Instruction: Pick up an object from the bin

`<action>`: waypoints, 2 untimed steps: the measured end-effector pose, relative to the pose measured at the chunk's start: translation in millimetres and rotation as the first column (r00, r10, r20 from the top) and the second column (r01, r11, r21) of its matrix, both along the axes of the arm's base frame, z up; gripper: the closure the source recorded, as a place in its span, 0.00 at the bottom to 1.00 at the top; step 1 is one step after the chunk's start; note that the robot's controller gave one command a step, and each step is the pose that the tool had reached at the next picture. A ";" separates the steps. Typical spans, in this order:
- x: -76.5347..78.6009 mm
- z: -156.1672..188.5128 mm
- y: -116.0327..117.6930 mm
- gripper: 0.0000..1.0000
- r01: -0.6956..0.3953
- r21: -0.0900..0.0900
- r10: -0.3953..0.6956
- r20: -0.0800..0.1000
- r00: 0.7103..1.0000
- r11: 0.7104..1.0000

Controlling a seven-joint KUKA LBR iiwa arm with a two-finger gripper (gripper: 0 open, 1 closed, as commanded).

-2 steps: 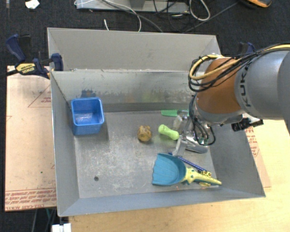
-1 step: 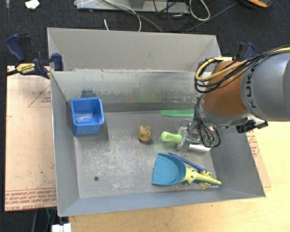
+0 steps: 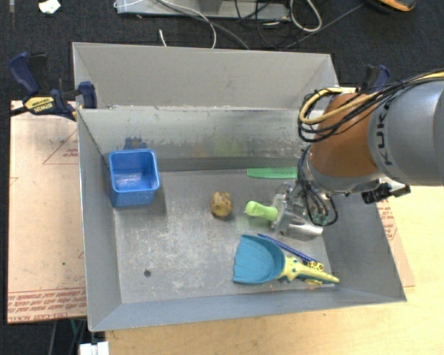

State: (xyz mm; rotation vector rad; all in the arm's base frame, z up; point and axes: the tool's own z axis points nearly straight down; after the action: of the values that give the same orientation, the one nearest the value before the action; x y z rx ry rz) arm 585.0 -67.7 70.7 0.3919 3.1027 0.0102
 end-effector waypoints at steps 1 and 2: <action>-1.6 0.4 1.6 1.00 0.035 0.000 -0.035 0.001 0.999 0.999; -8.8 42.8 3.2 1.00 0.015 0.001 -0.015 -0.008 1.000 1.000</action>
Offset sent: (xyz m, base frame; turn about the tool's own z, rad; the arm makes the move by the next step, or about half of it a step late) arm -0.0145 0.0033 0.1139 -0.0199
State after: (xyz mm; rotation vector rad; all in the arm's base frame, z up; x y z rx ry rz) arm 576.2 -64.5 113.4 0.4158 3.1076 0.0101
